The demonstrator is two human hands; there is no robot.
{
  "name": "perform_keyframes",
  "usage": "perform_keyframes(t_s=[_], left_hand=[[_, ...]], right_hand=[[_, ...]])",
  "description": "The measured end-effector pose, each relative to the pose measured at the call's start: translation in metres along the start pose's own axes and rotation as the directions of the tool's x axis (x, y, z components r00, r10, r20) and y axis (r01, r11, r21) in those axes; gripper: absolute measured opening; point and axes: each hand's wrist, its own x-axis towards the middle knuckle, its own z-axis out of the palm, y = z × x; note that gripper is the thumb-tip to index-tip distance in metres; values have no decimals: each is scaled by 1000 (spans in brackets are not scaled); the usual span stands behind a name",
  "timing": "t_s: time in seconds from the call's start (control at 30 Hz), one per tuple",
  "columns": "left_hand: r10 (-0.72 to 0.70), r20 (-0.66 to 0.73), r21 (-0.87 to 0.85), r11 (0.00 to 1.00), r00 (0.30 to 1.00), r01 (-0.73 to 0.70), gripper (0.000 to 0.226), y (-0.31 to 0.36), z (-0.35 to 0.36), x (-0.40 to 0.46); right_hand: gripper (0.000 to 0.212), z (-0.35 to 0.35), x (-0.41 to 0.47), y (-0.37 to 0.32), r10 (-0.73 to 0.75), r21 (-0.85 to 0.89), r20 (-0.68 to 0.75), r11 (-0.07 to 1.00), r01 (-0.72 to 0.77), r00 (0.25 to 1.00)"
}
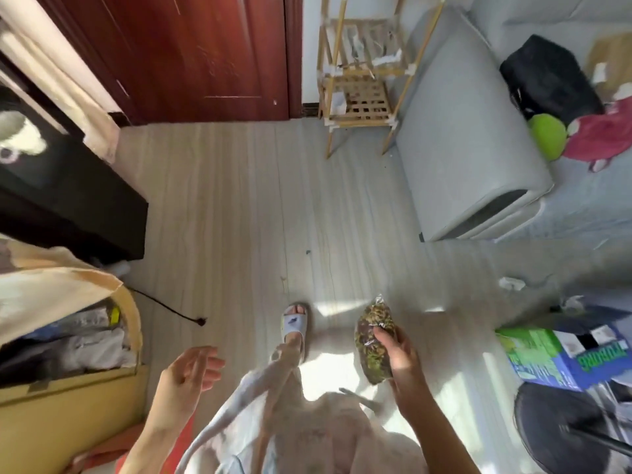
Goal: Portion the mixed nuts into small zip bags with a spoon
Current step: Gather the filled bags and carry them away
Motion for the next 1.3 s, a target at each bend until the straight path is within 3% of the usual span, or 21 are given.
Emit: perform_keyframes(t_s=[0.27, 0.4, 0.63, 0.87, 1.0, 1.3], left_hand=[[115, 148, 135, 982, 982, -136, 22, 148, 13, 169], [153, 194, 121, 976, 969, -179, 22, 217, 34, 228], [91, 89, -31, 996, 992, -88, 23, 287, 81, 321], [59, 130, 19, 998, 990, -62, 23, 359, 128, 419], [74, 100, 29, 997, 992, -77, 26, 407, 145, 475], [-17, 112, 36, 999, 994, 13, 26, 460, 186, 560]], right_hand=[[28, 72, 91, -127, -96, -55, -23, 994, 94, 995], [28, 96, 129, -176, -77, -32, -38, 997, 76, 996], [21, 126, 221, -256, -32, -2, -41, 999, 32, 999], [36, 139, 328, -370, -39, 83, -13, 996, 40, 999], [35, 147, 383, -435, -60, 110, -34, 992, 63, 998], [36, 165, 470, -520, -63, 139, -62, 988, 71, 996]])
